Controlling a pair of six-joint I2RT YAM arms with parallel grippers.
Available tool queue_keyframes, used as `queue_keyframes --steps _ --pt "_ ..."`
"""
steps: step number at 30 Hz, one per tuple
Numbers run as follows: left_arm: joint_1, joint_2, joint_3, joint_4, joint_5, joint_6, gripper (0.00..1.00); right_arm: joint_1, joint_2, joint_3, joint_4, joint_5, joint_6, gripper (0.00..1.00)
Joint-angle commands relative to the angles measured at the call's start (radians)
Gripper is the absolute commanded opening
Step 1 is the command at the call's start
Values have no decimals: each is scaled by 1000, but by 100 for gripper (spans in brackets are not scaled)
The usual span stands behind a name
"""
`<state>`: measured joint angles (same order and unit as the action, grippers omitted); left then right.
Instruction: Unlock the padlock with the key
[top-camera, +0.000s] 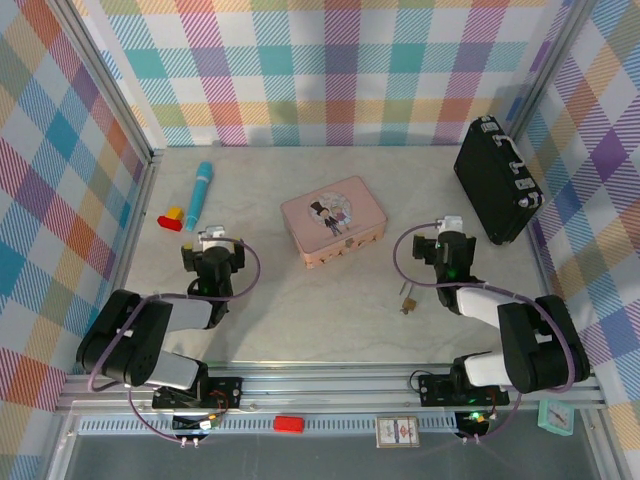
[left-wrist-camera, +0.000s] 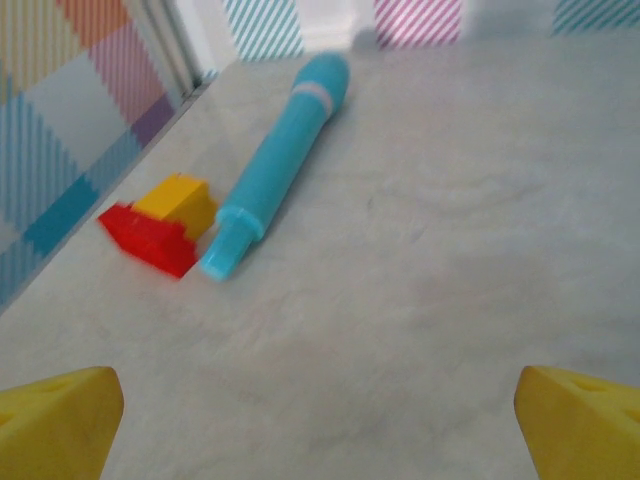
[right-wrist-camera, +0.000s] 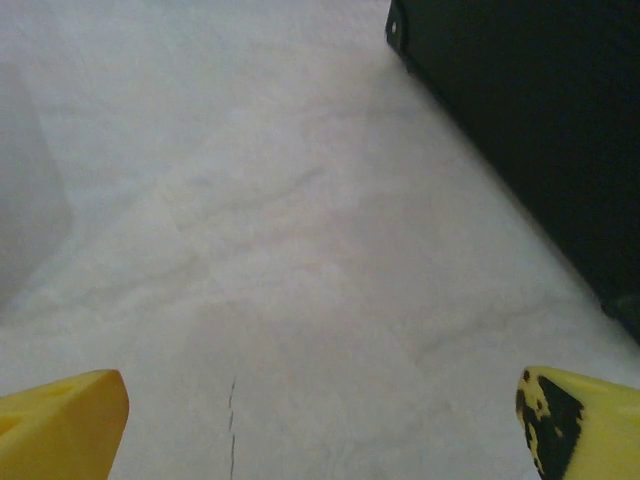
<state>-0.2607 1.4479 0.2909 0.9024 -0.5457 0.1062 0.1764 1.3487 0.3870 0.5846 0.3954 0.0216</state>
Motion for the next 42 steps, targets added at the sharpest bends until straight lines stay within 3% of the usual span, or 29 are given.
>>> queue_keyframes --steps 1,3,5,8,11,13,42 --pt "44 139 -48 327 164 10 100 -47 10 -12 152 -172 -48 99" --pt "66 177 -50 356 165 -10 100 -66 41 -10 182 -242 -73 99" --pt "67 135 16 186 182 -24 100 -82 96 -5 224 -305 -80 99" --pt "145 130 113 -27 280 -89 100 -118 119 24 190 -365 -58 99" --pt "172 131 109 -24 315 -104 100 -141 198 13 295 -354 -24 99" --pt "172 131 109 -21 314 -103 100 -168 187 29 228 -387 -2 99" --pt "170 131 107 -16 311 -102 100 -168 184 23 244 -368 -1 99"
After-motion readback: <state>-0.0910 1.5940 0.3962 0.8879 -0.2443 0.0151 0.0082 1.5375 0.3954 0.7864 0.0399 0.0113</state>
